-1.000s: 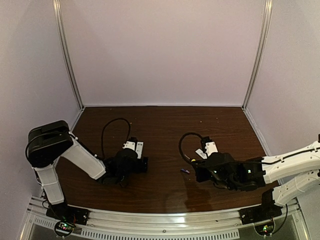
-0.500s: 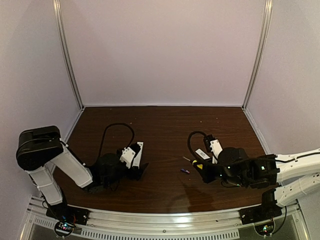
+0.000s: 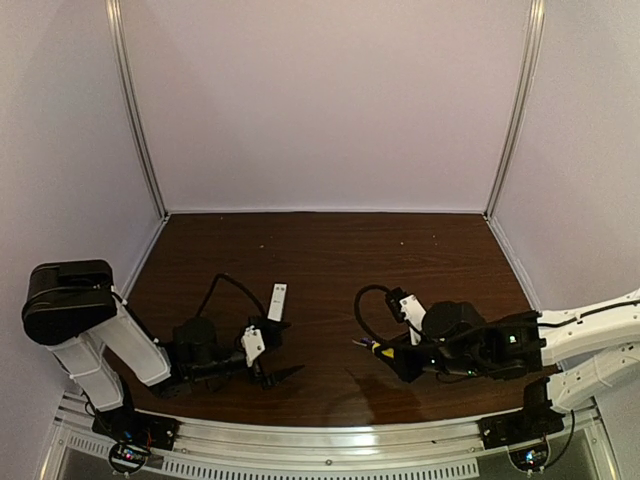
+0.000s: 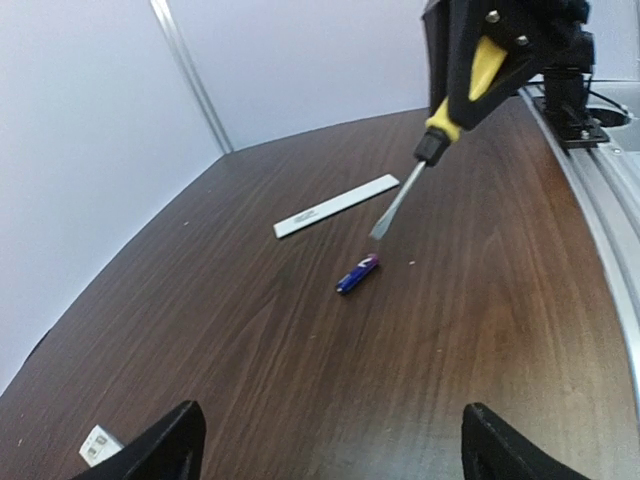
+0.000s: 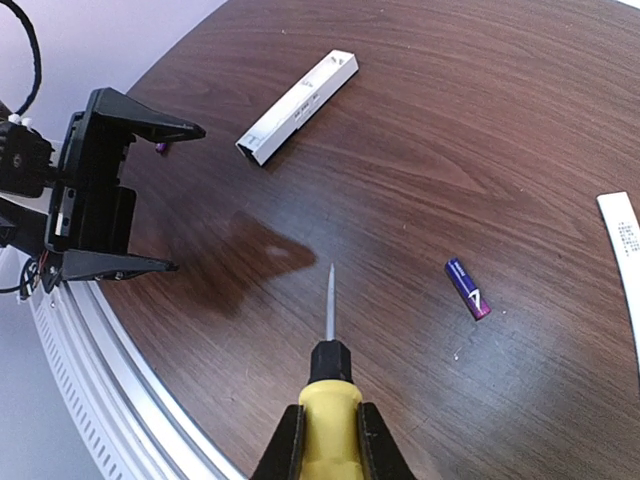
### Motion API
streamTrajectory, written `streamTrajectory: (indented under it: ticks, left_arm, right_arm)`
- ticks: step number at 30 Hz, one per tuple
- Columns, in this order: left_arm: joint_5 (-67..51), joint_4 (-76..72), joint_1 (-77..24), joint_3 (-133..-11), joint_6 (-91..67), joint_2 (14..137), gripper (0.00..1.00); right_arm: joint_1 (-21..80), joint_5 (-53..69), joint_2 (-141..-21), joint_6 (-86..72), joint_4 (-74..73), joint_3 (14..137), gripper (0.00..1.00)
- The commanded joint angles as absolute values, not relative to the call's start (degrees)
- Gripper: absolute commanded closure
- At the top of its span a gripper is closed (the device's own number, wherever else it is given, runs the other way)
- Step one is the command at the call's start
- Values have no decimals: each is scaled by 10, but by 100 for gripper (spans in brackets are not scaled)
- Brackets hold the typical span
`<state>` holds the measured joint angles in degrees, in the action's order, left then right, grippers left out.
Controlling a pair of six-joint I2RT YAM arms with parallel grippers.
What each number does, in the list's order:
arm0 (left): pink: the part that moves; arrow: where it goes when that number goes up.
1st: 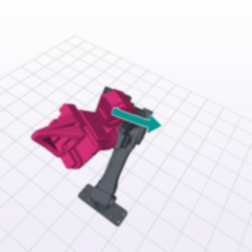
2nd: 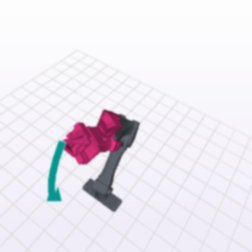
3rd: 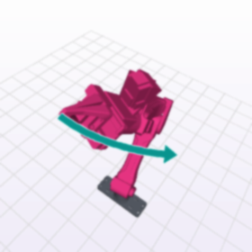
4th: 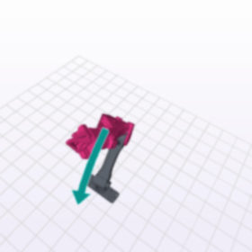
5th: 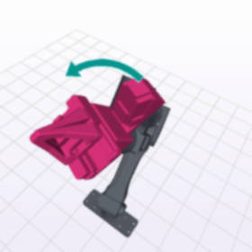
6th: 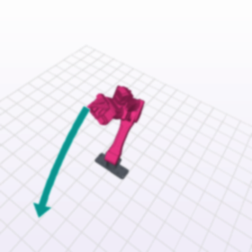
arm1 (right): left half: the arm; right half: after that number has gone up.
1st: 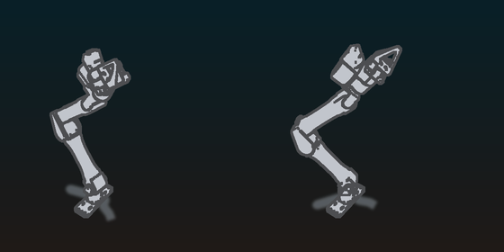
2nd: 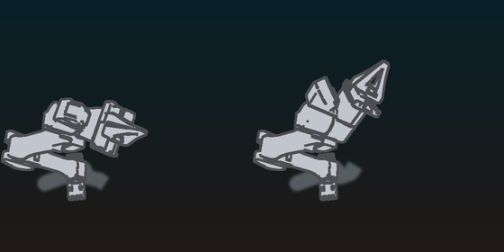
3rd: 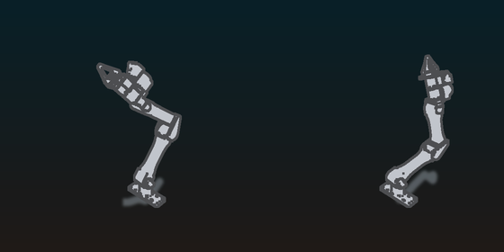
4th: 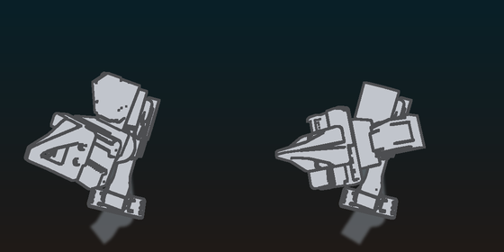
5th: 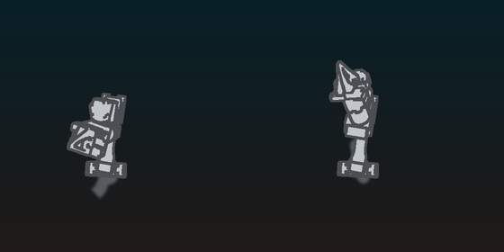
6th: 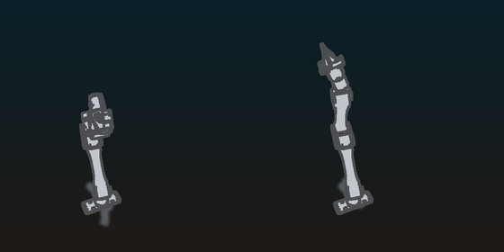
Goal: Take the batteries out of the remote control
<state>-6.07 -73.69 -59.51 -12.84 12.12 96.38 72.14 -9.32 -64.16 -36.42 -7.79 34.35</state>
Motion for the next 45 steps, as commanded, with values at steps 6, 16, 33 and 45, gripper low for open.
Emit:
streamTrajectory:
  ticks: [6,16,33,45]
  left_arm:
    - [-171,-747,-613,-134,170,953,13]
    - [-157,-704,-643,-166,177,962,20]
    - [-123,-689,-677,-216,178,1018,48]
    - [-140,-658,-678,-233,182,1027,84]
  right_arm:
    - [721,-29,-684,-340,-39,359,99]
    - [721,-2,-713,-338,-12,367,99]
    - [727,92,-772,-344,64,383,99]
    - [737,92,-786,-345,69,392,99]
